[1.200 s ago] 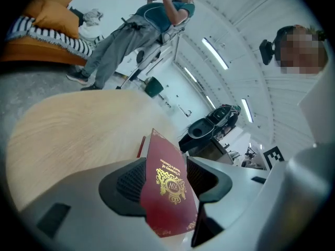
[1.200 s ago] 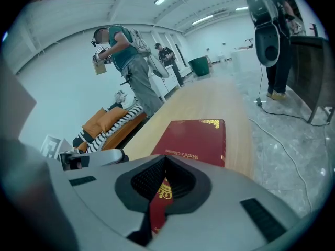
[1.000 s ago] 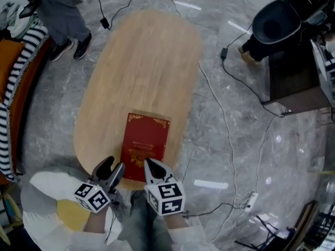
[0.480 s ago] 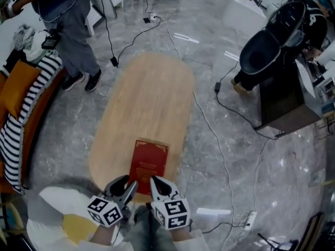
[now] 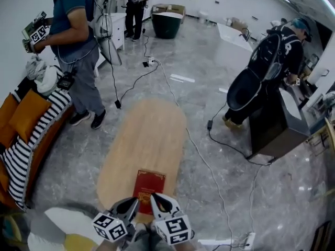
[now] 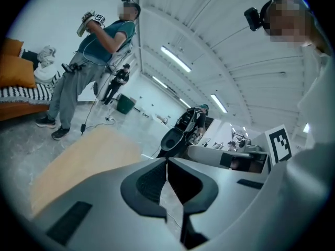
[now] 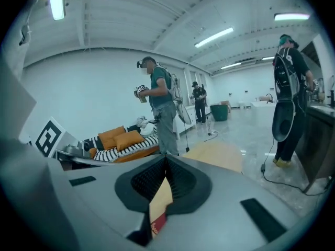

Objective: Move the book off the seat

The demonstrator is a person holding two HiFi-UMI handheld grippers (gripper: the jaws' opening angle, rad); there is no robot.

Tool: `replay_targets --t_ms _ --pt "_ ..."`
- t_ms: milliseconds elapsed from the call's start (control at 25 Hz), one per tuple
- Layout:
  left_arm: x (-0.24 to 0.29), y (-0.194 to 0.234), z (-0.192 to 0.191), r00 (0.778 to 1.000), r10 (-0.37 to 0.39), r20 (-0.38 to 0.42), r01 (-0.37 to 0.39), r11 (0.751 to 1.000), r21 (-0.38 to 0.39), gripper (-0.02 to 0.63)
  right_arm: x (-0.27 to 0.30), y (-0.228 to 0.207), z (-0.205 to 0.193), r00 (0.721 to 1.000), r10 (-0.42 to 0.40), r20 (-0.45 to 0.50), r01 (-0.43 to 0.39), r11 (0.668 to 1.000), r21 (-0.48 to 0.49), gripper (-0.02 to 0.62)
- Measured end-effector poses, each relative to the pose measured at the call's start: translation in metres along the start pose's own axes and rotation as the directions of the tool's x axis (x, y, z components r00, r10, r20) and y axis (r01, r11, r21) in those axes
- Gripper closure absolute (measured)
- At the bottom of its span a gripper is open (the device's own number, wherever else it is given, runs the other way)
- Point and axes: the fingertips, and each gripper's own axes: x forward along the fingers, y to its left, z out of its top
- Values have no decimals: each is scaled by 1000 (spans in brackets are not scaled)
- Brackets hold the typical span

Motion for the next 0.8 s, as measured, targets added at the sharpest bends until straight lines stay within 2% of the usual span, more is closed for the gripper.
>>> replay_targets --t_ms 200,400,560,800 --pt "-12 -20 29 999 -25 32 23 999 42 598 -16 9 30 999 -3 50 3 1000 -13 583" --pt "-18 -34 41 1000 -14 -4 14 995 99 600 -26 18 51 995 20 96 -17 999 -30 583" --pt "-22 -50 50 1000 -21 -1 21 994 105 600 -37 32 68 991 50 125 -43 997 -63 583" --pt "-19 -61 59 999 -43 6 42 995 92 600 -47 37 77 988 49 145 -37 995 -89 583"
